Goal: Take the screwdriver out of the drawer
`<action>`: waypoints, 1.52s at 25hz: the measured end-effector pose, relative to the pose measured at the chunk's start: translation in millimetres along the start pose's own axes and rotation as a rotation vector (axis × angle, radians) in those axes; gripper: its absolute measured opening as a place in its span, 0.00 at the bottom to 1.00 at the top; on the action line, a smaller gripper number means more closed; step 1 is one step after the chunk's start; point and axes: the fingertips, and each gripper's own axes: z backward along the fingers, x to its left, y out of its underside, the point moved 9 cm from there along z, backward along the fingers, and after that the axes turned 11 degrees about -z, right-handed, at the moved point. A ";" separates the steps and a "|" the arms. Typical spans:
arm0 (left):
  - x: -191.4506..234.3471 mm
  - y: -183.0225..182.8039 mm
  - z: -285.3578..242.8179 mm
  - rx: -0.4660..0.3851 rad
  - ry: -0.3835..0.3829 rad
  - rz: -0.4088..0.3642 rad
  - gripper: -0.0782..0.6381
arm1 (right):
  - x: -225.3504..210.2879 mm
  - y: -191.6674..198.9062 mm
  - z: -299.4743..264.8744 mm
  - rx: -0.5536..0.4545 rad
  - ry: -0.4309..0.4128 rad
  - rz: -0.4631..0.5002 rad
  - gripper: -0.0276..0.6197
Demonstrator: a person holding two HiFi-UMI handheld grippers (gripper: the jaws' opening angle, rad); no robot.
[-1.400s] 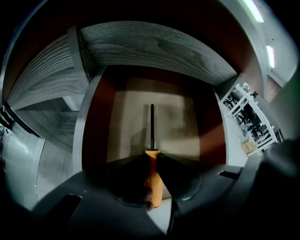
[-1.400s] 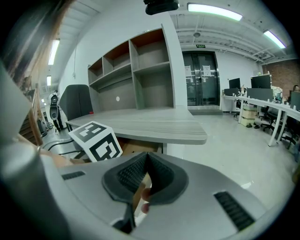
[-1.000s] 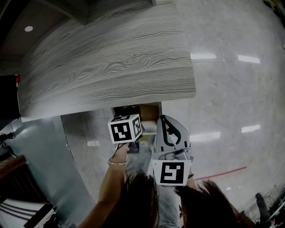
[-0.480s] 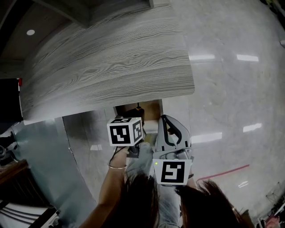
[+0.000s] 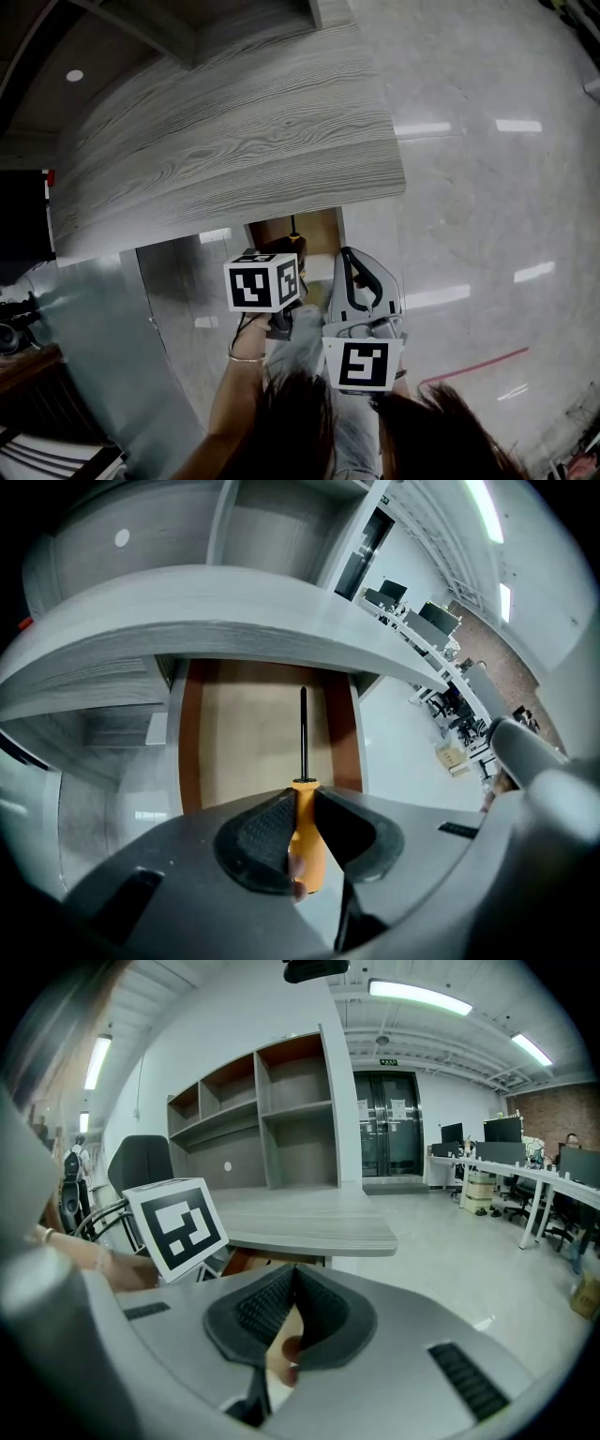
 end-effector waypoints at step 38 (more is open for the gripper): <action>-18.2 27.2 121.6 -0.064 0.068 -0.069 0.22 | 69.9 -36.6 61.5 -0.039 0.083 0.048 0.08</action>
